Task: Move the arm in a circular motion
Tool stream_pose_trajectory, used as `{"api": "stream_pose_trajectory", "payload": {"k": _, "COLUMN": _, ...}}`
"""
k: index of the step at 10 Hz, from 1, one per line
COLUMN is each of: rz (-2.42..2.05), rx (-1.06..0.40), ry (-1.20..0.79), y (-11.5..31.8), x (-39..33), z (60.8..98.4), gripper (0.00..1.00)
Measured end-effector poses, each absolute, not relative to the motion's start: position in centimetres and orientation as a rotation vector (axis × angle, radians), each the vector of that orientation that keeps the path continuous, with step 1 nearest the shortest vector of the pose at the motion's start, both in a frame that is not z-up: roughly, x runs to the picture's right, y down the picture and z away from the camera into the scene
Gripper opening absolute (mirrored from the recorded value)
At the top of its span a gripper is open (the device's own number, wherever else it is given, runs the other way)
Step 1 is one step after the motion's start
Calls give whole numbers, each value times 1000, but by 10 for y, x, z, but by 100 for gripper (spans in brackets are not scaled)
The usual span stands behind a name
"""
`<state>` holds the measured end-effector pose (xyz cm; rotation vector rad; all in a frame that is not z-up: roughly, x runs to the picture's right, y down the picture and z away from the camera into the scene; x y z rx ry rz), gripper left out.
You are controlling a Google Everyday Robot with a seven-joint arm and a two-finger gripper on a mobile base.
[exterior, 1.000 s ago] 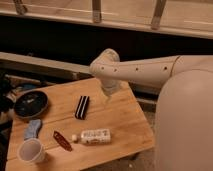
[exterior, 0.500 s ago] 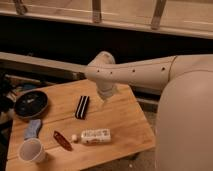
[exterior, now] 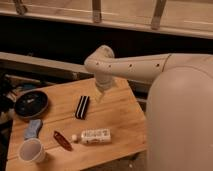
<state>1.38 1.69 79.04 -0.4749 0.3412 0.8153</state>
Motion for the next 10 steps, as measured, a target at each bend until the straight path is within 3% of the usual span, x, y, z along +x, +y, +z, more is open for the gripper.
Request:
{"api": "stream_pose_trajectory", "payload": {"k": 6, "rz": 979, "rx": -359, "ry": 381, "y": -68, "x": 72, "z": 822, "gripper": 80}}
{"api": "stream_pose_trajectory", "payload": {"k": 10, "rz": 1009, "rx": -330, "ry": 431, "y": -55, "x": 141, "z": 796, "gripper": 80}}
